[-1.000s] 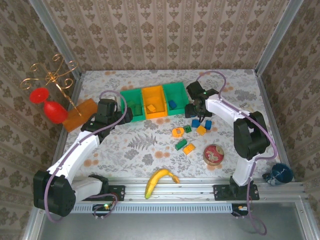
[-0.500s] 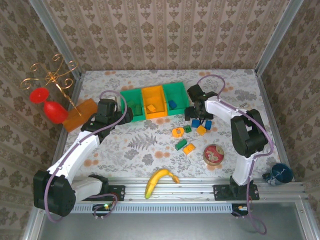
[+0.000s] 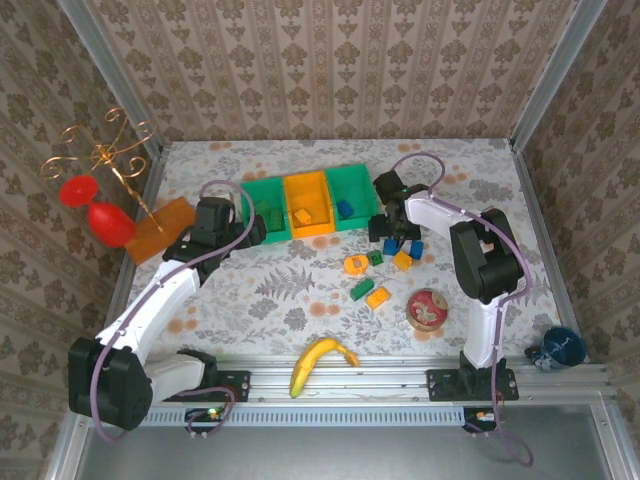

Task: Sort the legos into containers by color
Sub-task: Move the lego to the center of the table.

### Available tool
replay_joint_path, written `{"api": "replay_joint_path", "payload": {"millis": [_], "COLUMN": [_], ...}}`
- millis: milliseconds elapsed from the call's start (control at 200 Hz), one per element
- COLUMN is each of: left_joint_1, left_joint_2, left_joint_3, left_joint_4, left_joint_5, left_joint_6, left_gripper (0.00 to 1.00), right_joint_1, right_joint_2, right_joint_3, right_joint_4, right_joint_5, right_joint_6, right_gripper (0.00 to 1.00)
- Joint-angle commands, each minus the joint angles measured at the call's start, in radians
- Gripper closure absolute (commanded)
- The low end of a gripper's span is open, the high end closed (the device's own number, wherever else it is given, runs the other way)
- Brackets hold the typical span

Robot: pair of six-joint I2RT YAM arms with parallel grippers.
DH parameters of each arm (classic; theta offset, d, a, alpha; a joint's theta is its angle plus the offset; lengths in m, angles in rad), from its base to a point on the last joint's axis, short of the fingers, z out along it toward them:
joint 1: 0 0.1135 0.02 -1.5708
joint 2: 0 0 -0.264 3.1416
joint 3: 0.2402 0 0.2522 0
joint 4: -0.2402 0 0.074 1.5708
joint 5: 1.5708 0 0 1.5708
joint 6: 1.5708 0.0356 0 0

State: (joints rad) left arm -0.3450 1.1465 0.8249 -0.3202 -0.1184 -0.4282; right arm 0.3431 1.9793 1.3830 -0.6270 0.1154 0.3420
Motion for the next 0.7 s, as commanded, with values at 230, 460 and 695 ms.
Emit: {"api": "replay_joint_path", "payload": {"millis": [230, 460, 695], "left_joint_1": [0.009, 0.011, 0.012], "left_joint_2": [0.006, 0.006, 0.006], "left_joint_3": [0.002, 0.002, 0.002], "left_joint_4": [0.018, 0.015, 0.017], "left_joint_5": [0.012, 0.014, 0.017], "left_joint_6": [-0.027, -0.026, -0.03], "left_gripper": [0.0, 0.0, 0.0], "right_joint_1": [-0.016, -0.021, -0.023], "right_joint_2": [0.05, 0.072, 0.069], "right_joint_3": [0.076, 0.104, 0.096], "right_joint_4": [0.028, 0.032, 0.036], "right_joint_5": [-0.033, -0.029, -0.036], "right_joint_6": [-0.017, -0.007, -0.012], "right_gripper": [0.26, 0.38, 0.53]}}
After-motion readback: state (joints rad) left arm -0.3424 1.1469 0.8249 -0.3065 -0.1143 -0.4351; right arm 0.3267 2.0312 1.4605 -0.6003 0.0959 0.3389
